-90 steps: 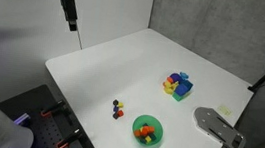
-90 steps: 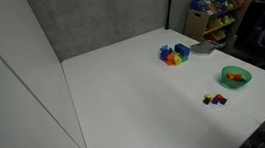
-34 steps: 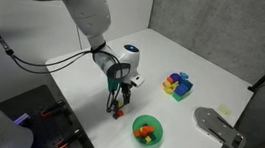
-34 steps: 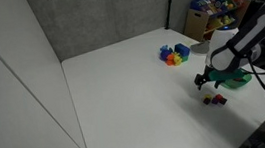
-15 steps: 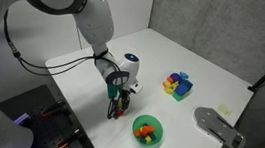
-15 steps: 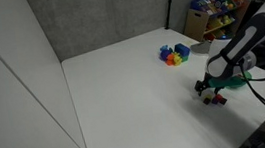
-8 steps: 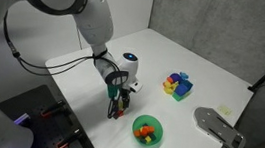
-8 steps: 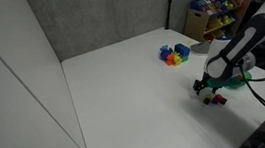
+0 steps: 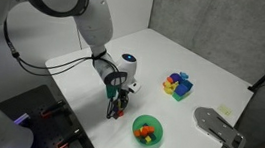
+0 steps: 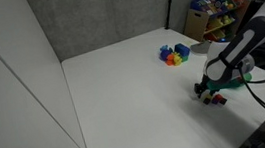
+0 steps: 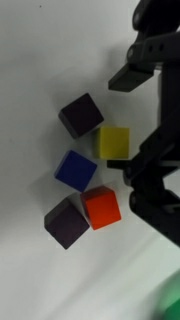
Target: Move the small yellow block from the table to the tray
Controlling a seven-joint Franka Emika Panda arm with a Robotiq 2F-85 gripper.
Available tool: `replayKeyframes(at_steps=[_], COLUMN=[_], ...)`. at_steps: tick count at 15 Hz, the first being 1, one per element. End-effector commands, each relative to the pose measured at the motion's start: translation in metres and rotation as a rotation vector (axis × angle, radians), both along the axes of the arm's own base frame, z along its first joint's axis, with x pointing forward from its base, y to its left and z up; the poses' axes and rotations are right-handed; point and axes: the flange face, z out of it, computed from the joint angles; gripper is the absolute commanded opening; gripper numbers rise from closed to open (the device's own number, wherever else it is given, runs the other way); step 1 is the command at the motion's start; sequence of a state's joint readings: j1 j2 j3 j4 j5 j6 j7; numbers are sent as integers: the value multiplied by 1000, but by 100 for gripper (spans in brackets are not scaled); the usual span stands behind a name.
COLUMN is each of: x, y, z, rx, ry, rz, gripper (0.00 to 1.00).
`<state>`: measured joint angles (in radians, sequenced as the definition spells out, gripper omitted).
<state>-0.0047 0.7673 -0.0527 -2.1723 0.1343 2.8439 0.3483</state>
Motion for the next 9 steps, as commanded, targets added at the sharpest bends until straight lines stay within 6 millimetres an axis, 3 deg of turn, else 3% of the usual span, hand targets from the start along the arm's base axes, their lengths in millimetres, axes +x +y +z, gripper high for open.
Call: replayKeyframes(at_steps=[1,5,9], x=[2,7,14], y=[-2,-8,-33], z=[4,29,67], rx=[7,28,19], ry=[-11,-25,-62], rz=[5,-4,-37], gripper=[40,10,9])
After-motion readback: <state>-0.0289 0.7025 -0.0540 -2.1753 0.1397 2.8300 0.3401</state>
